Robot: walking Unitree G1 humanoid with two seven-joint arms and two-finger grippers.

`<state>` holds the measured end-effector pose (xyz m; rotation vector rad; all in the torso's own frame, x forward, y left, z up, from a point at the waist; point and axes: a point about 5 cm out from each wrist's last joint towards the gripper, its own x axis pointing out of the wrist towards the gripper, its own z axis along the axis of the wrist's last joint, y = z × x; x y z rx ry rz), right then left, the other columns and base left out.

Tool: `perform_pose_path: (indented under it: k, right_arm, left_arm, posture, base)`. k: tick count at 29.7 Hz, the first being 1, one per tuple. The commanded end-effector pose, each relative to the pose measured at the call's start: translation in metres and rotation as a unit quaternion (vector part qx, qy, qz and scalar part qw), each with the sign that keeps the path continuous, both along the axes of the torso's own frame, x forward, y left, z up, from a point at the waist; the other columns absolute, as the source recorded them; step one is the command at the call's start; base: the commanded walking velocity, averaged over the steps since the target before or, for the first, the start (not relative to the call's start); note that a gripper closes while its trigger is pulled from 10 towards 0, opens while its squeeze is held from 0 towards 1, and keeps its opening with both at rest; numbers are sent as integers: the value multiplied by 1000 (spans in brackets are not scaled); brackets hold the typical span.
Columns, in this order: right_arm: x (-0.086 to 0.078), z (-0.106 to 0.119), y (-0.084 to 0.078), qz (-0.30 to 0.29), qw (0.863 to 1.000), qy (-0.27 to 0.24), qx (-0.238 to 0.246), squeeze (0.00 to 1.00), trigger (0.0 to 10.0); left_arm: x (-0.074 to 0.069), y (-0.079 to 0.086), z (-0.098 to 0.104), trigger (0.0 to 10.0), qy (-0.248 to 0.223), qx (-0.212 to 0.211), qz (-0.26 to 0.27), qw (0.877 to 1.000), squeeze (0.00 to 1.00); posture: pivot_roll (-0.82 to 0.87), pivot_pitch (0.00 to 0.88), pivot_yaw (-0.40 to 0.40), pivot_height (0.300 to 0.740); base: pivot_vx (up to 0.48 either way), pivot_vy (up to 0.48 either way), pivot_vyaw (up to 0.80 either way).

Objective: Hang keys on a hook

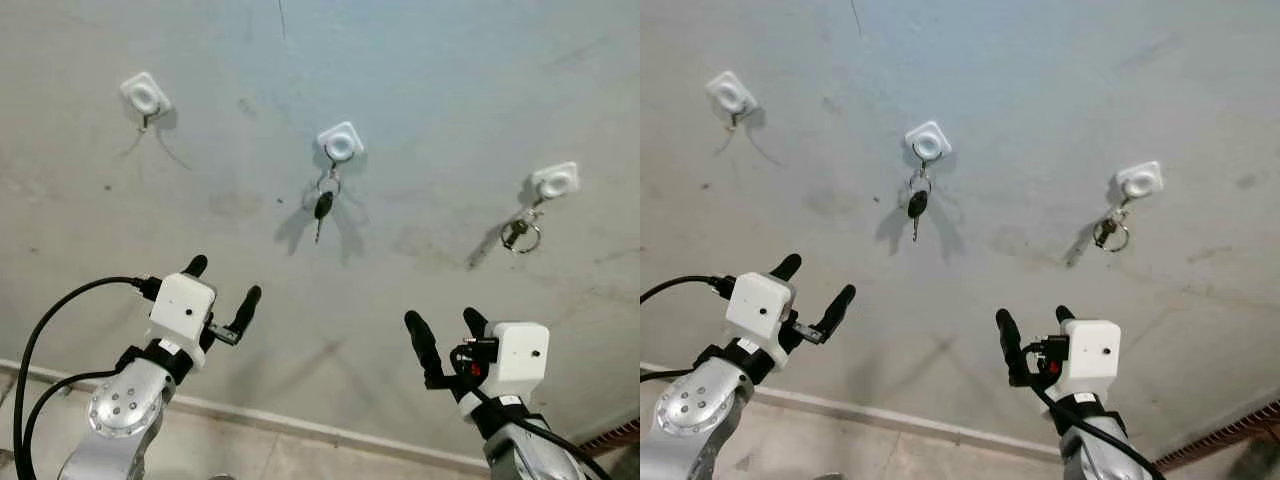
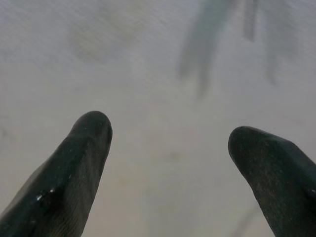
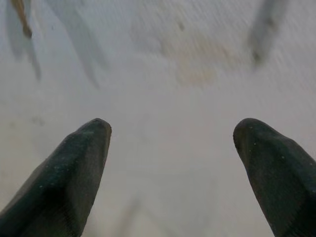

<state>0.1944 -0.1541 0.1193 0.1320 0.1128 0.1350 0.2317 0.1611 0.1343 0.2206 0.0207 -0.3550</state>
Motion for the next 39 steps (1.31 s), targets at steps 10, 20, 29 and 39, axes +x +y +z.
perform_pose_path:
  k: [10, 20, 29, 39]
  right_arm:
    - [4, -1, -11, -9, 998, -11, -65, 0, 10000]
    - [22, 6, -40, -23, 994, -28, -105, 0, 10000]
    - [21, -3, -27, -16, 998, -3, -62, 0, 10000]
    - [23, -4, -27, -20, 998, 0, -61, 0, 10000]
  left_arm:
    - [3, -6, 0, 10000, 4, -1, -21, 1000, 0]
    - [5, -10, -1, 10000, 6, 0, -34, 999, 0]
    - [8, -13, 0, 10000, 11, -20, -32, 999, 0]
    - [11, -15, 0, 10000, 20, -29, -39, 999, 0]
  posture:
    - [168, 22, -98, 740]
    - [164, 16, -97, 740]
    - [167, 13, -95, 740]
    - [161, 9, -94, 740]
  base:
    - [-253, 0, 0]
    - [0, 0, 0]
    - [0, 0, 0]
    - [0, 0, -800]
